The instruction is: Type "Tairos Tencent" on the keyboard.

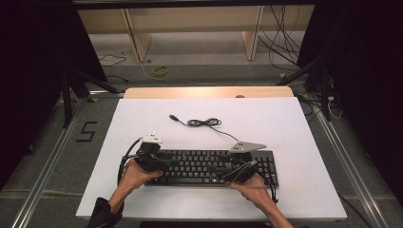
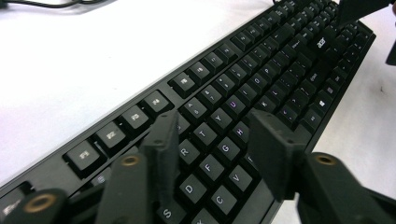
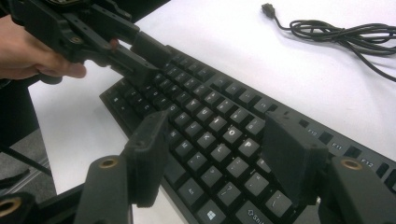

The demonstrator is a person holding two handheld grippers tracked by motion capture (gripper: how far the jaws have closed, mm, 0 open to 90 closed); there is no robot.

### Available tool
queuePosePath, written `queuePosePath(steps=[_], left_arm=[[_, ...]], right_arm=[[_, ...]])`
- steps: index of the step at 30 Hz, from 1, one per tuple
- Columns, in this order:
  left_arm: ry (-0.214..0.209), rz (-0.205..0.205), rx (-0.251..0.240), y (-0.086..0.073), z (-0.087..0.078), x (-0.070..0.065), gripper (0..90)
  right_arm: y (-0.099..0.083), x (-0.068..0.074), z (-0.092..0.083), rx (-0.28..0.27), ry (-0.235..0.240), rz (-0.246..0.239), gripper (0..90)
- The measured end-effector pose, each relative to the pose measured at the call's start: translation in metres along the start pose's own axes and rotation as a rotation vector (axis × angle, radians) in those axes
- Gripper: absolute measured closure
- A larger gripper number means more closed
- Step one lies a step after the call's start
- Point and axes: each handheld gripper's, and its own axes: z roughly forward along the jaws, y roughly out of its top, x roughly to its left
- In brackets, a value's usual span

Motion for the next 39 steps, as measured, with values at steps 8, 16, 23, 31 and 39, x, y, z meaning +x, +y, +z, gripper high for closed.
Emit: queuePosePath(steps=[8, 16, 23, 31, 39], left_arm=[[-0.006, 0.024, 0.029, 0.004, 0.01, -0.003, 73.7], [-0.004, 0.035, 0.053, 0.005, 0.018, -0.001, 83.9], [0.002, 0.046, 0.072, 0.007, 0.023, -0.002, 88.5], [0.016, 0.05, 0.088, 0.008, 0.027, -0.003, 89.0], [0.025, 0.046, 0.097, 0.007, 0.032, -0.002, 89.0]], right_arm=[[-0.004, -0.001, -0.005, -0.002, 0.0, 0.005, 41.3], [-0.006, 0.001, -0.01, -0.017, 0.008, 0.004, 38.3], [-0.008, 0.003, -0.013, -0.024, 0.013, 0.0, 37.9], [-0.01, 0.003, -0.015, -0.025, 0.014, 0.0, 37.9], [-0.01, 0.004, -0.016, -0.026, 0.014, 0.002, 37.9]])
